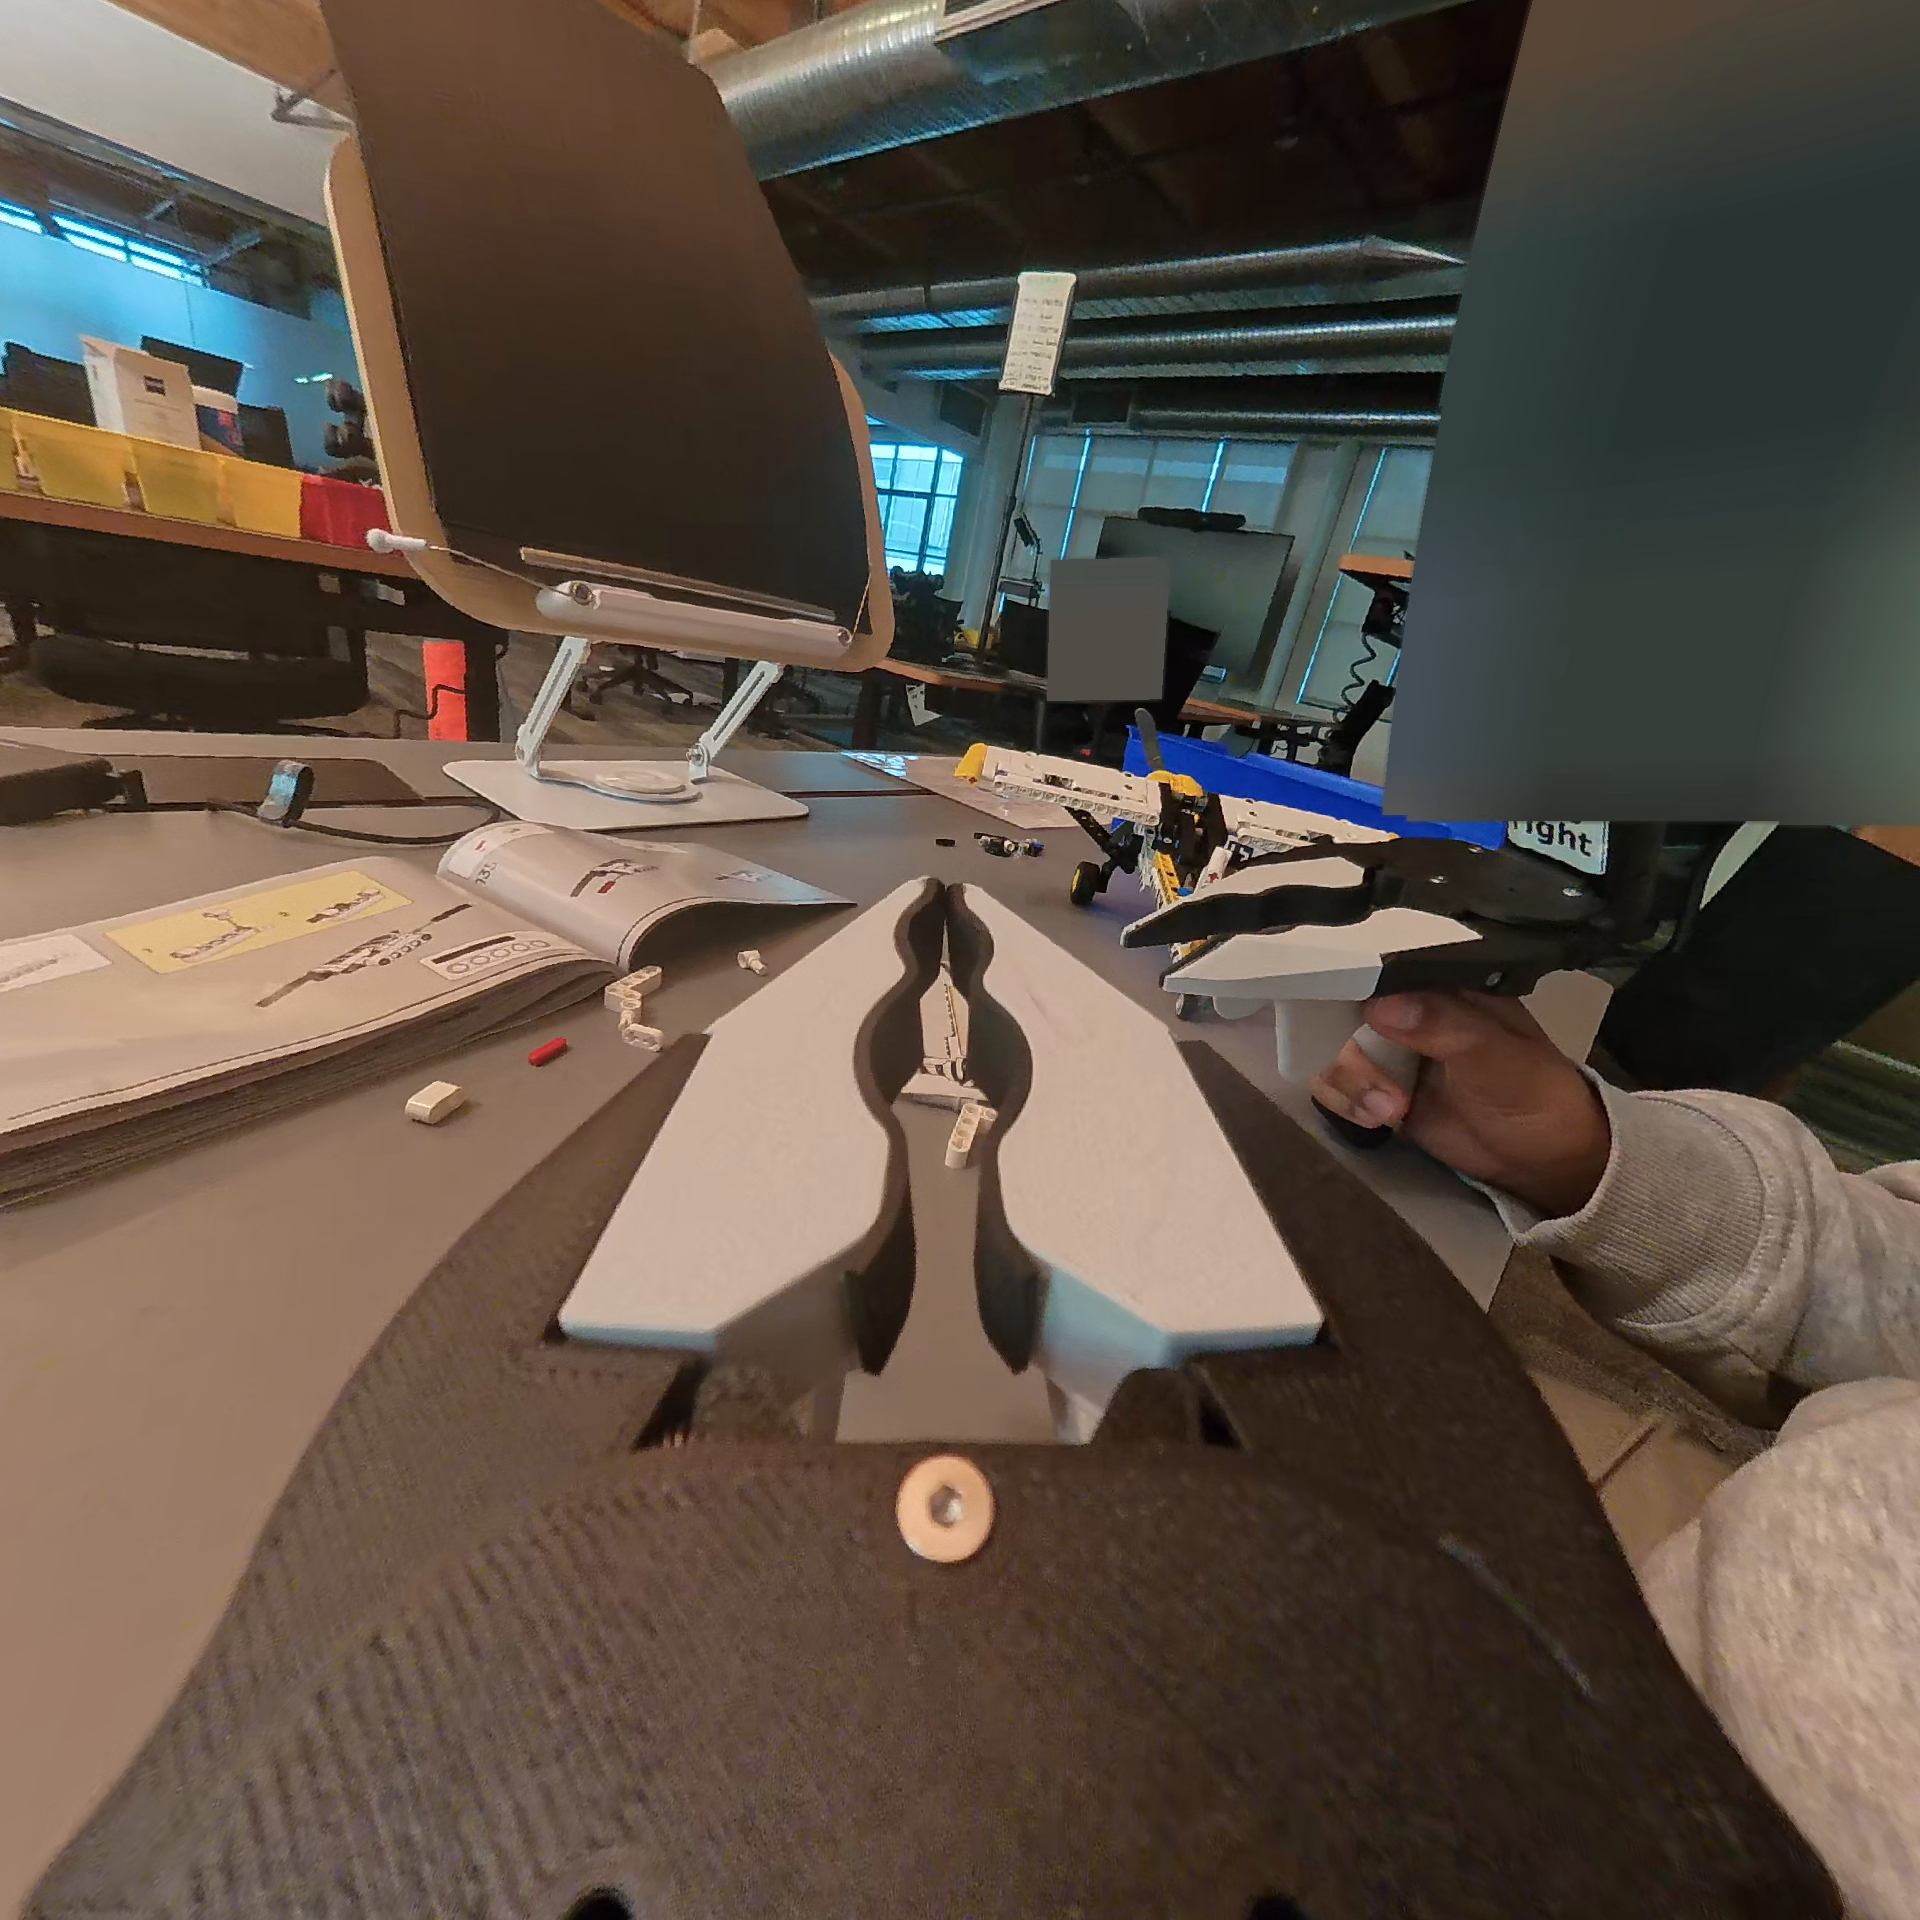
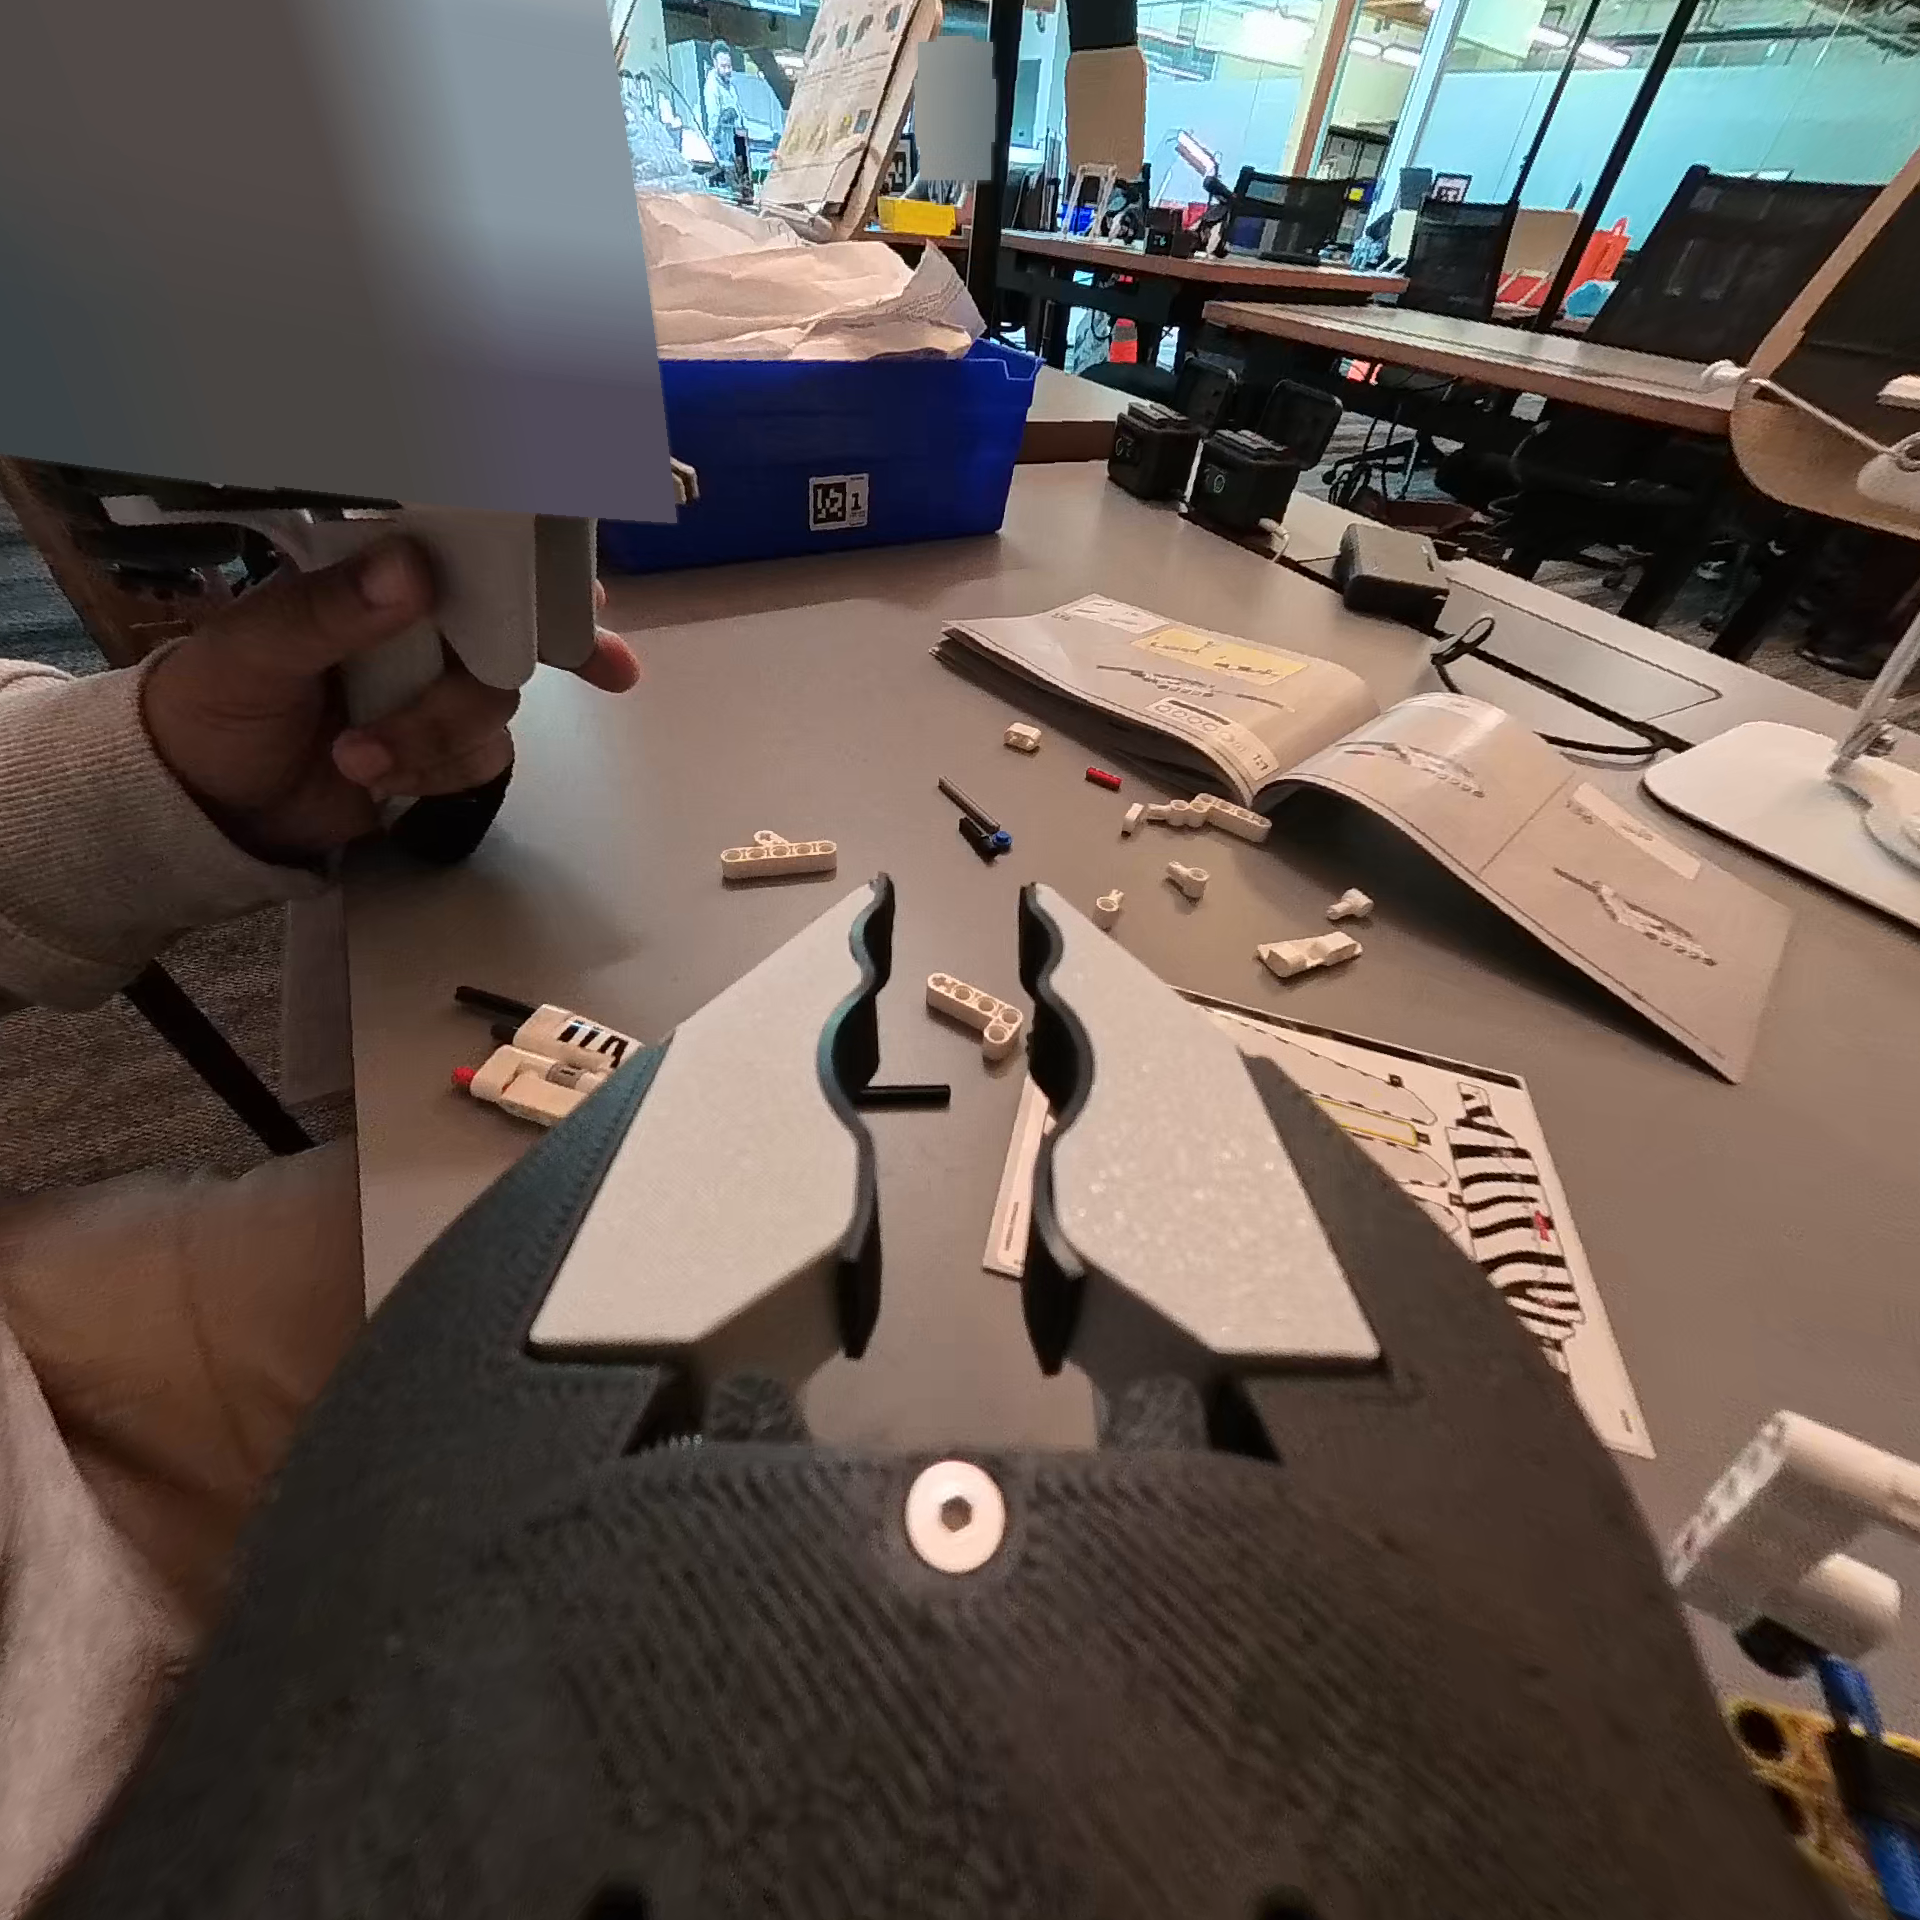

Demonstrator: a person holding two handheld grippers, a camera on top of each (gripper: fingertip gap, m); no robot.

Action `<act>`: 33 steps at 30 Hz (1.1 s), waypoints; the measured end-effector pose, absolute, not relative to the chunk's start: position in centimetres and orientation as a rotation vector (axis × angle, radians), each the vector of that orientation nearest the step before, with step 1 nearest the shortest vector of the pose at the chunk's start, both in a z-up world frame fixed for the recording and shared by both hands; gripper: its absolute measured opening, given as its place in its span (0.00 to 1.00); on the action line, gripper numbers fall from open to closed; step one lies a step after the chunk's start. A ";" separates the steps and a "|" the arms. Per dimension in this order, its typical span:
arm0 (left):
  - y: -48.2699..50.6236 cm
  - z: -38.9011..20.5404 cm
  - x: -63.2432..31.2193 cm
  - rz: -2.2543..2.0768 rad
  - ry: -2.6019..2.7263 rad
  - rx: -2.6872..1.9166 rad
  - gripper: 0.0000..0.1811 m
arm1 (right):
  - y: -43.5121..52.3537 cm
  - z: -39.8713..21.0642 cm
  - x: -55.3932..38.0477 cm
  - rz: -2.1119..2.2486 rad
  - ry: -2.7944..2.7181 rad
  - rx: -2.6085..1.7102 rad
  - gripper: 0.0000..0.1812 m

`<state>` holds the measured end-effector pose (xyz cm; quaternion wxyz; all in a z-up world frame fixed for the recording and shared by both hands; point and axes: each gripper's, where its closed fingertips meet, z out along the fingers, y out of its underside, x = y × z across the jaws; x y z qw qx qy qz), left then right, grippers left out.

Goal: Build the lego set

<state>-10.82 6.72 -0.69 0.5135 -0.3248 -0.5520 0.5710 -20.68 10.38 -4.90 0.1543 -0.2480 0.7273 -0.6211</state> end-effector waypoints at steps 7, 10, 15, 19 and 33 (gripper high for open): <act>6.5 -0.7 -10.7 1.350 -1.323 -0.758 0.00 | 10.3 -5.1 -20.6 -1.772 2.095 -0.722 0.13; 6.4 -0.6 -10.6 1.345 -1.323 -0.748 0.00 | 10.3 -5.1 -20.6 -1.766 2.098 -0.722 0.13; 6.4 -0.6 -10.6 1.341 -1.322 -0.749 0.00 | 10.4 -5.1 -20.5 -1.772 2.093 -0.728 0.13; 6.4 -0.6 -10.6 1.336 -1.323 -0.742 0.00 | 10.3 -5.2 -20.5 -1.764 2.098 -0.727 0.13; 6.1 -0.7 -10.5 1.314 -1.324 -0.720 0.00 | 10.2 -5.5 -20.4 -1.739 2.116 -0.736 0.13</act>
